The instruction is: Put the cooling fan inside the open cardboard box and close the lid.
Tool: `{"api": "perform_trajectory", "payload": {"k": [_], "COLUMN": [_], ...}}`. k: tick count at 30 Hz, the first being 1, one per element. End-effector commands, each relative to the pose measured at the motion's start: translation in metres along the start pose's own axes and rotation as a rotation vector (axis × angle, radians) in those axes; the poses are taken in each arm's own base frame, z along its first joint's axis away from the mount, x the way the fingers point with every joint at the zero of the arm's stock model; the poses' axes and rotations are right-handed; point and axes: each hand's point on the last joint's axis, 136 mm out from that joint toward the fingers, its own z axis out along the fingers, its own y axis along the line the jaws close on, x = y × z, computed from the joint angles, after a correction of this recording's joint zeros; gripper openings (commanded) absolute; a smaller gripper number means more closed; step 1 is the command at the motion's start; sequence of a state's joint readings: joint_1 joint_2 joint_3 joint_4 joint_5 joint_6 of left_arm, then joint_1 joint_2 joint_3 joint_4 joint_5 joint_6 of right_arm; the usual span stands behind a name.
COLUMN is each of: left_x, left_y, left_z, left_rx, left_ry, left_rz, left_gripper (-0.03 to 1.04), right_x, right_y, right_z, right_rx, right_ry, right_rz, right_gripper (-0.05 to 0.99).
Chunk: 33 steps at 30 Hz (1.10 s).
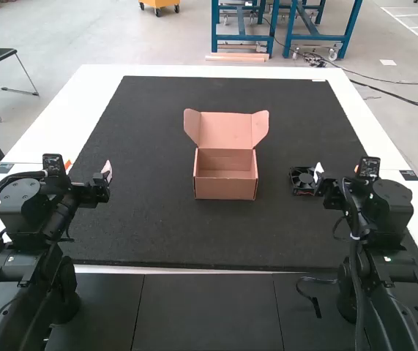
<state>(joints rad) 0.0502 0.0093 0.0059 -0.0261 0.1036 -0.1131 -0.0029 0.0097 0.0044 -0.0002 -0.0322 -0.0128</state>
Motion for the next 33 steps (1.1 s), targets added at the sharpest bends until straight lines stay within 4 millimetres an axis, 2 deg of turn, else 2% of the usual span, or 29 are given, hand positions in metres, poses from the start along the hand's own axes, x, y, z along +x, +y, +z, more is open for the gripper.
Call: {"api": "perform_trajectory", "payload": {"k": [1,20,23,27,33], "left_x": [-0.001,-0.004,-0.026,-0.062,-0.106], "left_y": [0.001,0.002,0.003,0.006,0.002], "left_z": [0.0,0.0,-0.002,-0.009,-0.015], "left_rx": [-0.009,-0.01,-0.018,-0.035,-0.023], "left_ry": [-0.011,-0.024,-0.113,-0.24,-0.291], "left_rz": [0.013,0.019,-0.042,-0.035,-0.034], "left_gripper": [0.97,0.97,0.97,0.97,0.96], "right_x": [0.001,-0.001,-0.012,-0.054,-0.093], "right_y": [0.0,-0.002,-0.008,-0.013,-0.011], "right_z": [0.0,0.0,-0.001,-0.007,-0.014], "right_rx": [0.002,0.012,0.042,0.071,0.071], "right_ry": [-0.003,-0.008,-0.056,-0.228,-0.287], "right_rz": [-0.01,-0.006,0.016,0.026,0.027], "right_gripper": [0.91,0.91,0.91,0.91,0.91]}}
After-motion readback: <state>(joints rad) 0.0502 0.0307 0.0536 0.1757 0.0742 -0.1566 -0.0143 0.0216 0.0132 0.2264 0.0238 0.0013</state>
